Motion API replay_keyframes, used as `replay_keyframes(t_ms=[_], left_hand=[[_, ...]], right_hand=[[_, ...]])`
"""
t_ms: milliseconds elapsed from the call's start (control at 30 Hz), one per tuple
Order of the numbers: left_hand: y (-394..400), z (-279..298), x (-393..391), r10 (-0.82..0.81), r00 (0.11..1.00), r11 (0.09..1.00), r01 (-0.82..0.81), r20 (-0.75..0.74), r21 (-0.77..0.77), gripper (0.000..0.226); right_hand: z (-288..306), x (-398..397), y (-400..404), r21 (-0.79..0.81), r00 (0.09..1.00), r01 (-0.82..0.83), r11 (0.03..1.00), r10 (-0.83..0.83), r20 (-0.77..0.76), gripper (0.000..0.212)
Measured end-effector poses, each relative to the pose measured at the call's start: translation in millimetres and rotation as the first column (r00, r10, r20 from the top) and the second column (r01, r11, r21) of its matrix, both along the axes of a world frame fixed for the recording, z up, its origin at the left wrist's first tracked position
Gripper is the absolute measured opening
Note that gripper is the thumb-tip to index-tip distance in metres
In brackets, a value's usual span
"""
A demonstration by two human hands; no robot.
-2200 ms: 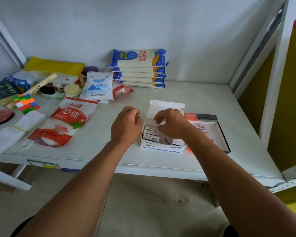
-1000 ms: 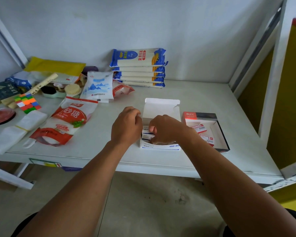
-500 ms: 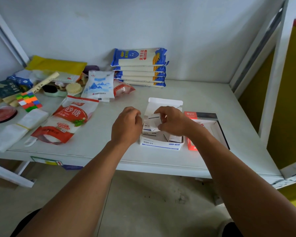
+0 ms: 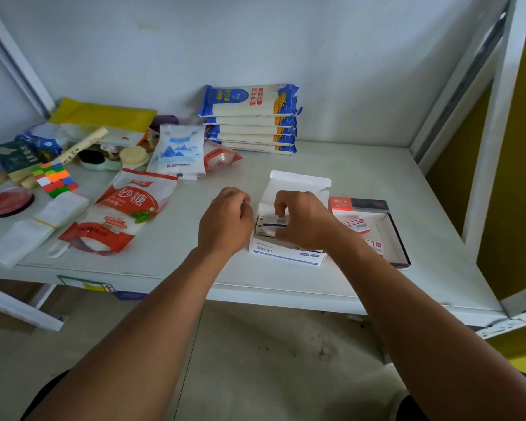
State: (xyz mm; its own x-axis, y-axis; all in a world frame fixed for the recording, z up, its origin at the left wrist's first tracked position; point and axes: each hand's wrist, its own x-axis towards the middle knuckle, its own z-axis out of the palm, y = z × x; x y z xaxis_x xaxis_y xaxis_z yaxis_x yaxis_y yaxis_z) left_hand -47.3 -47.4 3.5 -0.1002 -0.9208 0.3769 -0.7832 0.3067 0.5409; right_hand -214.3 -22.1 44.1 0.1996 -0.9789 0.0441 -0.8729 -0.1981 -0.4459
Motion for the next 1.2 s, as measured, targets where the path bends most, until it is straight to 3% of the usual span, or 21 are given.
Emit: replay_keyframes(t_ms=[100,200,267,367,567,833,967,1033,1100,1200], left_hand=[[0.2,-0.9,0.8,0.001,1.0,1.0,-0.001,0.008,0.007,0.019],[-0.3,-0.5,1.7,-0.01,1.0,1.0,0.01,0.003,0.003,0.018],[-1.3,-0.3,2.0,-0.011,1.0,1.0,0.011,0.003,-0.001,0.018],[-2.1,-0.9,1.8,-0.006,1.0,1.0,0.006,0.008,-0.001,0.018],[-1.1,-4.0,-2.3,0.008,1.0,1.0,-0.008,0.015,0.019,0.016],[-0.3,-2.0,-3.0,-0.002,1.0,1.0,0.002,0.014,0.001,0.016],[-1.0,-1.4,0.5,-0.016,1.0,1.0,0.016,0.014,-0.008,0.018],[-2.0,-1.5,0.9,-0.013,1.0,1.0,0.013,0.014,-0.01,0.019],[-2.2,-1.5,-0.2,-0.008,1.0,1.0,0.008,0.008,-0.009,0.018],[-1.4,-0.3,-1.8,-0.008,1.0,1.0,0.008,-0.003,-0.003,0.017]], right_hand=[[-4.2,1.7,0.4,-0.044,0.997,-0.081,0.996,0.08,-0.02,0.024],[-9.1,-3.1,1.5,0.125,0.986,-0.157,0.98,0.162,-0.038,0.018],[-8.2,-6.9,1.4,0.219,0.988,-0.14,0.966,0.122,0.093,0.011],[-5.5,-11.6,-2.8,0.136,0.978,-0.007,0.991,-0.021,0.206,0.009],[-12.6,-17.1,-5.5,0.153,0.998,0.043,0.987,-0.037,-0.042,0.022],[-18.1,-8.5,0.5,0.071,0.955,-0.032,0.997,0.052,-0.293,0.04],[-6.6,-9.0,-0.8,0.078,0.998,0.063,0.995,-0.061,-0.032,0.039],[-2.7,-7.9,-0.8,-0.018,0.99,0.125,0.992,-0.123,0.069,0.037],[-5.9,-5.7,-0.6,-0.149,0.996,0.089,0.985,-0.092,-0.016,0.037],[-18.1,-3.4,-0.2,-0.15,0.964,-0.078,0.986,0.037,-0.262,0.04]])
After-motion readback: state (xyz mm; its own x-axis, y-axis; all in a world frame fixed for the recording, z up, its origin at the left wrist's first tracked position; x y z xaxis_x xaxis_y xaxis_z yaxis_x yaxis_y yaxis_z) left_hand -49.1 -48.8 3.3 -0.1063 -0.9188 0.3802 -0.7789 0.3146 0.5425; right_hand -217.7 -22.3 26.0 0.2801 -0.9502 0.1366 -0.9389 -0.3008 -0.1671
